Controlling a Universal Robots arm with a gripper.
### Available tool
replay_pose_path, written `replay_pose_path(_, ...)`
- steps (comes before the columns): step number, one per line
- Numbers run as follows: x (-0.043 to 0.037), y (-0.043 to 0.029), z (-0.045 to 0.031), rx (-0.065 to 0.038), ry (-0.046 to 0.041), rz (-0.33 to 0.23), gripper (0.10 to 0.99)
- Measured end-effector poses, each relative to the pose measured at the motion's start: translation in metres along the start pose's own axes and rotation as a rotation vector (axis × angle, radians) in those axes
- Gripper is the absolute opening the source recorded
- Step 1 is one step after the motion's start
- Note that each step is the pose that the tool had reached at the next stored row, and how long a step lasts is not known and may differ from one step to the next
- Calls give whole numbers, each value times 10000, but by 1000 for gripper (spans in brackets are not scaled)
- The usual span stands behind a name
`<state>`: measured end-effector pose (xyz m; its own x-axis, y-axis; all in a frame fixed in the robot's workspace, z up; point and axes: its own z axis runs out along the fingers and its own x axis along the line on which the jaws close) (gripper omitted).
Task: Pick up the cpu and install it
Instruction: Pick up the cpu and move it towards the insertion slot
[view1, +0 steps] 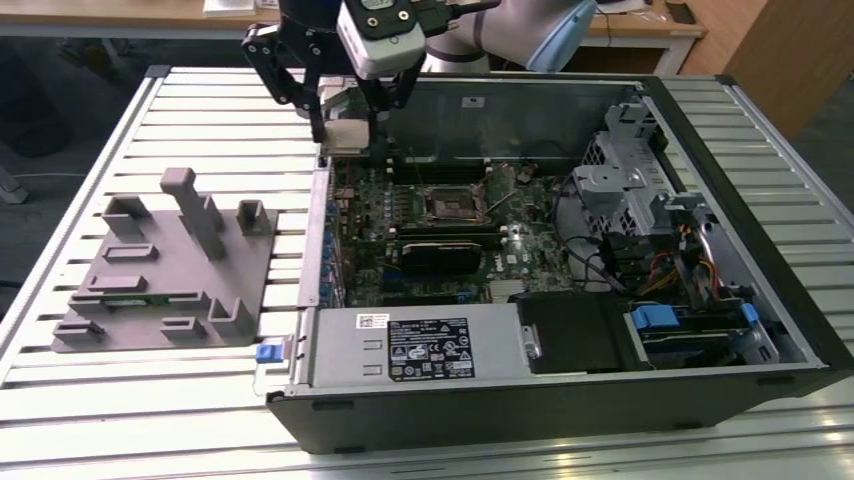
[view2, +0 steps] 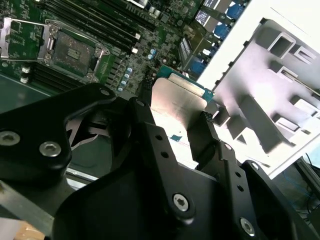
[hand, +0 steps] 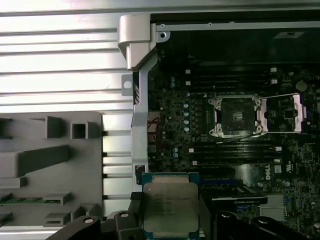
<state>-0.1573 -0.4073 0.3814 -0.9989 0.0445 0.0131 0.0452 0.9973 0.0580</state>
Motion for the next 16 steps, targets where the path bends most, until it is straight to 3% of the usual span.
replay_pose_path(16,-150,24,2,0,0,-1,533)
